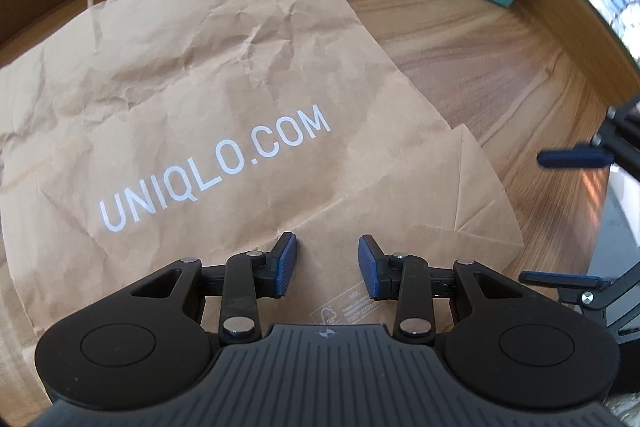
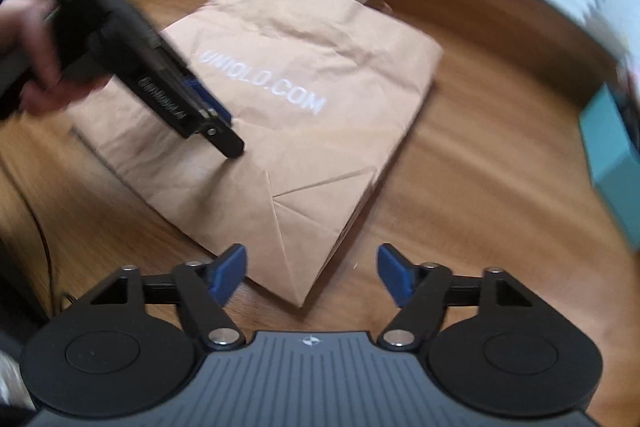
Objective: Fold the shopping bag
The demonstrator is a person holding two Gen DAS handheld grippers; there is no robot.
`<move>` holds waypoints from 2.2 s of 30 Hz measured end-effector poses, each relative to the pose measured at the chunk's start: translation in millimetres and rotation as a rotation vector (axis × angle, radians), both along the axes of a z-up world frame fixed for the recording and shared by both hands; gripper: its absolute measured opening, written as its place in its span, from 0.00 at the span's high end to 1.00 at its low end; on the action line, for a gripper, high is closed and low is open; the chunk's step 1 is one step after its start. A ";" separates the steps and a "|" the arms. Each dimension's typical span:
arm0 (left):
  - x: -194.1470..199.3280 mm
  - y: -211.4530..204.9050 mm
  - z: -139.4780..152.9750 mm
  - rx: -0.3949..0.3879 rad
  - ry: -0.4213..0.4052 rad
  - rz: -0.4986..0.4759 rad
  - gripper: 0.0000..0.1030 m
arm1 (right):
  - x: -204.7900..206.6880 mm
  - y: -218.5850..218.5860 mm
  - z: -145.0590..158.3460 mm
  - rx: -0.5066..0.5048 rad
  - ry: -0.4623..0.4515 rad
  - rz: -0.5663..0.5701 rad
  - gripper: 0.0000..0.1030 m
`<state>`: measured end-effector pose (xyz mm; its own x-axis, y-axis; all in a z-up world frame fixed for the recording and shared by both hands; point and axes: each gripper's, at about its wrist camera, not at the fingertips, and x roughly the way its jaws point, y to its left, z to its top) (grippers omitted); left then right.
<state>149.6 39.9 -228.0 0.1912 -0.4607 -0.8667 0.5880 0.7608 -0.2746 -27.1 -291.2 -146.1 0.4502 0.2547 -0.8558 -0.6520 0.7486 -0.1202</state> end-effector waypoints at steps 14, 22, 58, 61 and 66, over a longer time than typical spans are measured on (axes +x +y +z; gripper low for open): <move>0.6 5.4 -1.4 -0.025 0.027 0.038 0.63 | -32.2 16.4 -33.1 -0.360 -0.222 0.412 0.16; 1.8 5.4 -1.1 -0.030 0.036 0.031 0.63 | -38.8 33.7 -45.6 -0.439 -0.337 0.548 0.16; -35.2 82.4 53.4 -0.115 -0.063 -0.014 0.30 | -78.2 83.1 -44.9 -0.280 -0.048 0.708 0.53; -41.1 93.2 55.5 -0.095 -0.087 -0.004 0.29 | -74.8 87.0 -38.8 -0.256 -0.024 0.698 0.53; -51.9 106.8 54.8 -0.068 -0.138 -0.015 0.29 | -60.5 90.2 -29.5 -0.194 0.035 0.661 0.55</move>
